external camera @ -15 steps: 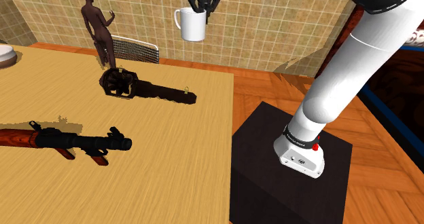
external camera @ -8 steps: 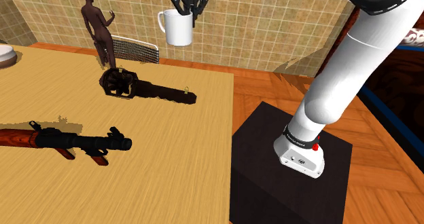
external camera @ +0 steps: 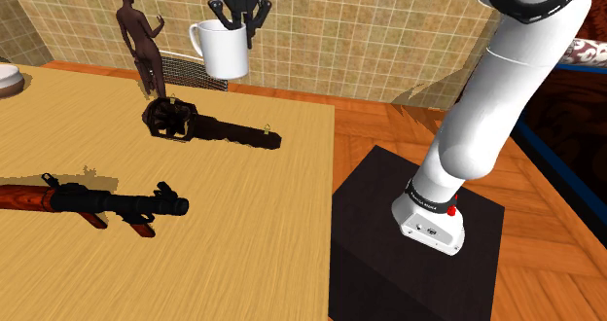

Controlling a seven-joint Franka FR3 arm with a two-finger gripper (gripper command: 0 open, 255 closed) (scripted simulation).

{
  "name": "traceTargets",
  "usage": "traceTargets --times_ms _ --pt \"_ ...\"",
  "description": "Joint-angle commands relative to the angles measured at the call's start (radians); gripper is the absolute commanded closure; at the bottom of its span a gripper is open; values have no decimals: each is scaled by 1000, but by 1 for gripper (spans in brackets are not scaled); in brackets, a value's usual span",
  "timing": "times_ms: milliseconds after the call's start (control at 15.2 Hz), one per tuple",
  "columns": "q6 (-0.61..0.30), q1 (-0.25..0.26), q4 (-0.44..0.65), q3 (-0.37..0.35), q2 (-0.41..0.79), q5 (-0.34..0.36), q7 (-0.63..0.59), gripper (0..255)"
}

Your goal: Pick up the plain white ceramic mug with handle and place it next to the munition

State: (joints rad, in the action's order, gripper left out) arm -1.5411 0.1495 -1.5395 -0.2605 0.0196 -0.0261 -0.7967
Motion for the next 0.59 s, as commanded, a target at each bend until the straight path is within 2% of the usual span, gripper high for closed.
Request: traceTargets --times_ms 0,528 --pt "2 27 46 -25 44 12 -53 255" --pt "61 162 296 -105 242 84 -252 255"
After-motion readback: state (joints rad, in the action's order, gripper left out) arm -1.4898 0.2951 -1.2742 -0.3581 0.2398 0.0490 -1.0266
